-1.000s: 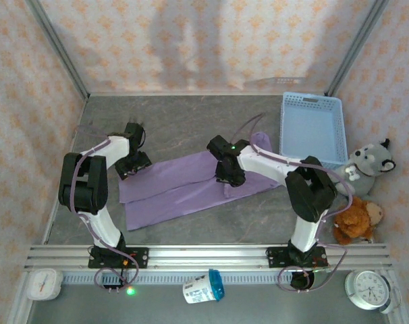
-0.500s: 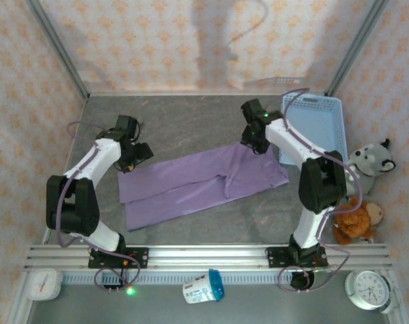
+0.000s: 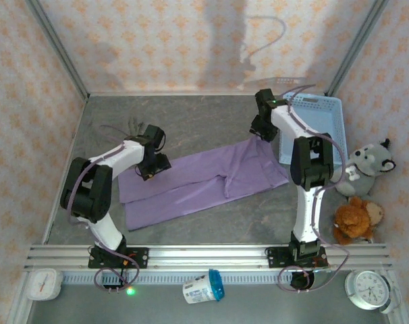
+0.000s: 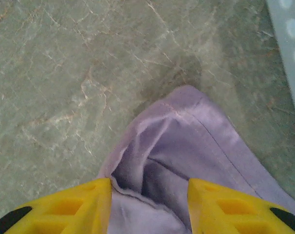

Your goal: Fold and stack the mixed laundry pile

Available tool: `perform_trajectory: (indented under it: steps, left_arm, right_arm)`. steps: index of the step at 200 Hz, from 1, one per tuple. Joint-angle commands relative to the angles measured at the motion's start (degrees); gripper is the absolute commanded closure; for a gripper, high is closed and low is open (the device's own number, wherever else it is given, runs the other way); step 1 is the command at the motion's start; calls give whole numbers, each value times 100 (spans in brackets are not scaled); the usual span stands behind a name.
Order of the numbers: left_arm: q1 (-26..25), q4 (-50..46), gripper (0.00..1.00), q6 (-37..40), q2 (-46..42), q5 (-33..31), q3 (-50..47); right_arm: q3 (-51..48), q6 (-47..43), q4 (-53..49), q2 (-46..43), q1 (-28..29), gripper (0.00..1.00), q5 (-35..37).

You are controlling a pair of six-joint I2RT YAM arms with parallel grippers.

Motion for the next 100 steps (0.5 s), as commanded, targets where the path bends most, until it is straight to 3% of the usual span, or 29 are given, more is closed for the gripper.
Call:
perform_trajectory:
  steps: [1, 26, 52, 73, 100]
  left_arm:
    - [17, -176, 34, -146, 91, -626, -53]
    - [17, -264, 34, -162, 286, -823, -43]
    - [12, -311, 34, -239, 428, -998, -5]
    - [18, -368, 34, -284, 492, -1119, 8]
    - [27, -466, 34, -306, 574, -1325, -26]
  right_arm:
    - [279, -56, 102, 228, 20, 55, -260]
    - [379, 20, 250, 426, -24, 57, -454]
    - [544, 102, 69, 552, -105, 80, -298]
    - [551, 112, 119, 490, -197, 91, -322]
    - [837, -26, -315, 481, -233, 95, 416]
